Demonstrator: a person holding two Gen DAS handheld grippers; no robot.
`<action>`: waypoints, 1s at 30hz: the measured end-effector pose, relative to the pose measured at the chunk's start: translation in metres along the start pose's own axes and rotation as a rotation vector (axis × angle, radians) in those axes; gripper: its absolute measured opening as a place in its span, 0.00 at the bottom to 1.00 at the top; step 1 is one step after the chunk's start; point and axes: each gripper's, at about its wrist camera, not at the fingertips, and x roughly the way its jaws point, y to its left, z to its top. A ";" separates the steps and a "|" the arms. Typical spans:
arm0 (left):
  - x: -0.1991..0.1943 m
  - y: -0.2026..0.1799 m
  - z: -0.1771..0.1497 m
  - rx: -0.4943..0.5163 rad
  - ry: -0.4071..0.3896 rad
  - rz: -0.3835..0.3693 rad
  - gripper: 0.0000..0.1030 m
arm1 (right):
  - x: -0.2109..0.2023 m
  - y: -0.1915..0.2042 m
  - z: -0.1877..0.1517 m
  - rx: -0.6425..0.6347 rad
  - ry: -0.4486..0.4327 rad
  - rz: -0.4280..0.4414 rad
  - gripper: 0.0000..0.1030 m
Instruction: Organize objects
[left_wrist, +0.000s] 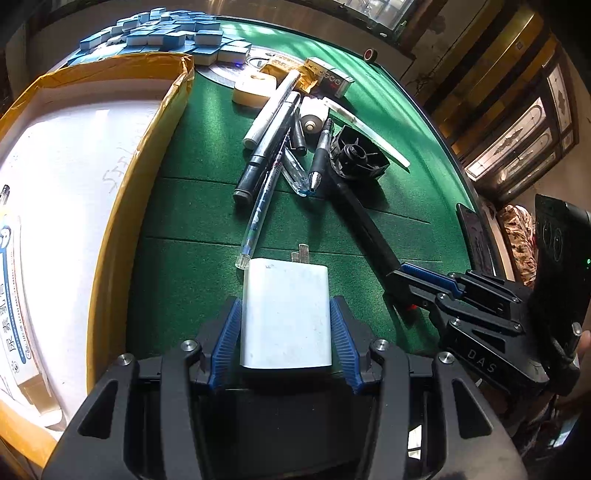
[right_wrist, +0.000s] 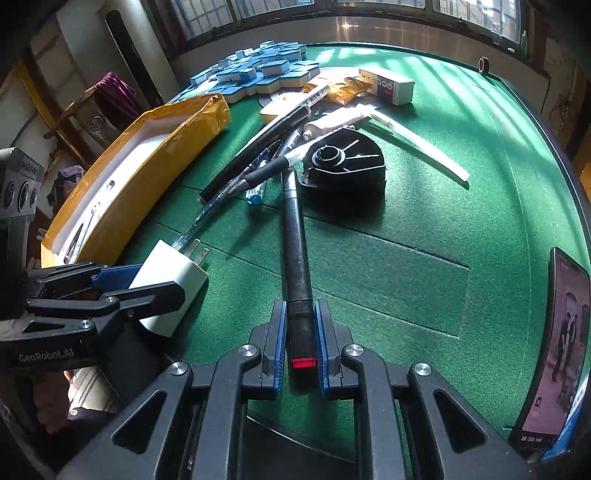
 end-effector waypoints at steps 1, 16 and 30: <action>0.000 0.000 0.000 0.000 0.001 0.002 0.46 | -0.001 -0.002 -0.001 0.003 -0.001 0.005 0.13; -0.002 -0.008 -0.002 0.050 0.007 0.072 0.47 | 0.016 0.011 0.025 0.008 -0.064 -0.050 0.32; -0.010 -0.002 0.002 0.019 -0.033 0.057 0.43 | 0.014 0.008 0.020 0.047 -0.095 -0.035 0.14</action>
